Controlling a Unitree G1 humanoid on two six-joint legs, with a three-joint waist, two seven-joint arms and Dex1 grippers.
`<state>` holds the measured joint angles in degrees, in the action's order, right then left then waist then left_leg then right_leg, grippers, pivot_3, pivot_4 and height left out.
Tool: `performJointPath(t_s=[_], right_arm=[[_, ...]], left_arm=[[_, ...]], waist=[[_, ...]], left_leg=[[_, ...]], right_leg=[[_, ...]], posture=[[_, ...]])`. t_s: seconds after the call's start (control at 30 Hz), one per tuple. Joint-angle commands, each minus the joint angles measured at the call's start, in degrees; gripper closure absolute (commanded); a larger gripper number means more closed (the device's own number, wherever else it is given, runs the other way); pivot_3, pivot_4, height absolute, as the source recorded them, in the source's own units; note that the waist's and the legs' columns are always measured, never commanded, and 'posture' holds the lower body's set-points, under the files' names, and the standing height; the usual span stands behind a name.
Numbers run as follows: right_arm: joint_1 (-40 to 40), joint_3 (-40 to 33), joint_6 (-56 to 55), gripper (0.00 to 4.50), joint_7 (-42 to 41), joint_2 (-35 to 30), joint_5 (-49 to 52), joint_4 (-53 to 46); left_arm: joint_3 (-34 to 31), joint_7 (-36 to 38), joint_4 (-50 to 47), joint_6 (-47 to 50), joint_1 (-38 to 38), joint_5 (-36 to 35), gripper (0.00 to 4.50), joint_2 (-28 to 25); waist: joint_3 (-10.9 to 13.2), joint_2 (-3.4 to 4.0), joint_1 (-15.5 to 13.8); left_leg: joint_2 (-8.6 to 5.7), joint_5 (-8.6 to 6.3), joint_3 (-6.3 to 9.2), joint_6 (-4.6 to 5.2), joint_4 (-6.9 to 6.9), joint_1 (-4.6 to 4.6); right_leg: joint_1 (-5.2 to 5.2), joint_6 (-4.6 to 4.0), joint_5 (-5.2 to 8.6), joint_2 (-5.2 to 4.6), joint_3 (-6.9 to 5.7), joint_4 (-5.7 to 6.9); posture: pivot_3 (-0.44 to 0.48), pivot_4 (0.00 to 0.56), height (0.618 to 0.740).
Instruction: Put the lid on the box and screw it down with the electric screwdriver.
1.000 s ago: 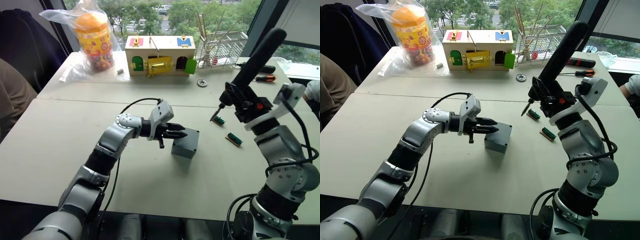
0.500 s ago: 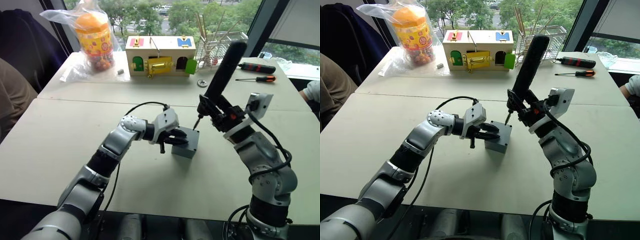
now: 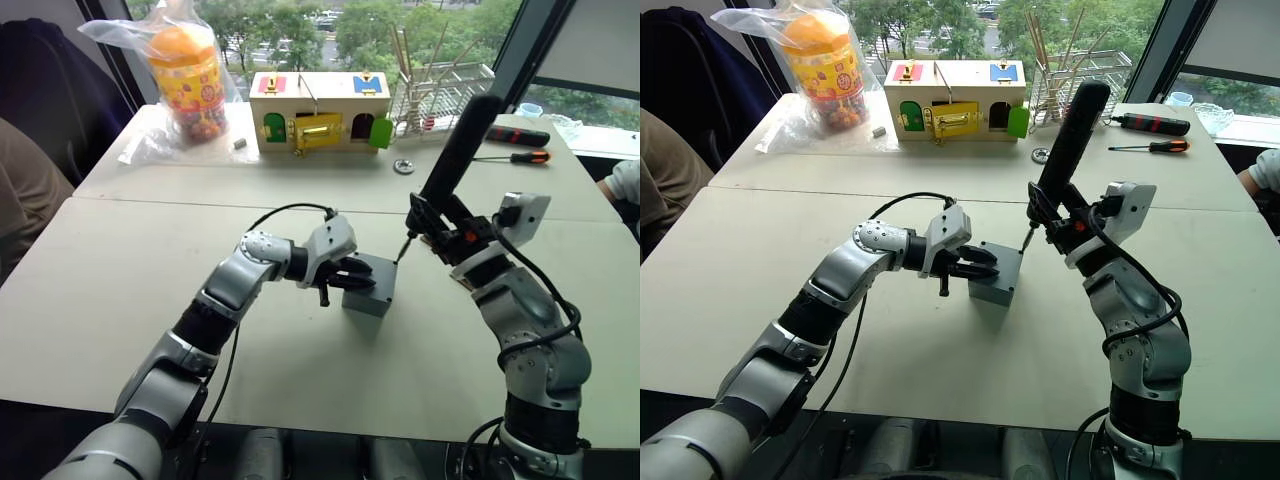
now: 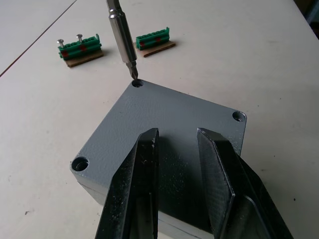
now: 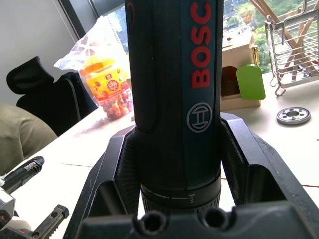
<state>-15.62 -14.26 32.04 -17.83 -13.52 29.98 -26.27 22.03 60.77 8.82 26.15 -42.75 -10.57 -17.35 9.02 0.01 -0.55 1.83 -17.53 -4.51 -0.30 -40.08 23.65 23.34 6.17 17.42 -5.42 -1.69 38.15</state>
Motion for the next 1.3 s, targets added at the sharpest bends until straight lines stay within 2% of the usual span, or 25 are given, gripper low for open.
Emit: performJointPath(t_s=[0.03,0.2,0.37,0.5,0.97,1.3], right_arm=[[0.11,0.76,-2.41,2.68,-0.18,-0.37,0.09,-1.65],[1.08,2.07,-2.63,2.68,-0.46,-0.77,-0.08,-1.44],[4.55,7.52,-5.19,2.68,-3.65,-4.74,-5.04,-0.75],[7.38,10.70,-7.00,2.68,-4.68,-5.26,-6.58,-0.40],[11.41,12.50,-11.23,2.68,-3.99,-2.32,-9.47,4.51],[11.34,13.65,-11.43,2.68,-3.42,-1.66,-12.00,7.73]], left_arm=[[-0.04,-0.57,-0.07,0.88,0.92,0.61,3.30,-0.23],[-0.09,-0.72,-0.41,1.19,1.26,0.61,3.30,-0.31],[-0.17,-0.90,-0.35,1.30,1.43,0.76,3.30,-0.30],[0.20,-1.10,0.39,1.13,1.75,0.97,3.30,-0.10],[1.61,-1.25,2.44,2.33,3.07,1.64,3.30,0.96],[1.80,-1.47,2.16,2.35,3.57,2.07,3.30,0.81]], waist=[[0.00,0.00,0.00],[0.00,0.00,0.00],[-0.02,-0.02,0.00],[-0.13,-0.19,-0.01],[-0.97,-0.91,0.03],[-1.50,-1.15,0.03]], left_leg=[[0.00,0.00,0.00,0.00,0.00,0.00],[0.00,0.00,0.00,0.00,0.00,-0.01],[0.00,-0.14,0.00,0.24,0.01,-0.11],[0.02,-0.20,0.03,0.35,0.01,-0.27],[0.10,-0.33,0.07,0.53,0.19,-1.09],[0.22,-0.35,0.08,0.55,0.24,-1.16]], right_leg=[[0.00,0.00,0.00,0.00,0.00,0.00],[-0.01,0.00,0.00,0.00,0.00,0.00],[-0.11,0.00,0.00,0.00,0.00,-0.01],[-0.29,-0.01,0.01,0.03,-0.01,-0.02],[-1.15,-0.06,0.06,0.05,-0.04,-0.23],[-1.19,-0.15,0.11,0.04,-0.04,-0.24]], posture=[[0.000,0.150,0.708],[0.000,0.150,0.708],[0.000,0.150,0.708],[0.000,0.150,0.708],[0.000,0.150,0.708],[0.000,0.150,0.708]])
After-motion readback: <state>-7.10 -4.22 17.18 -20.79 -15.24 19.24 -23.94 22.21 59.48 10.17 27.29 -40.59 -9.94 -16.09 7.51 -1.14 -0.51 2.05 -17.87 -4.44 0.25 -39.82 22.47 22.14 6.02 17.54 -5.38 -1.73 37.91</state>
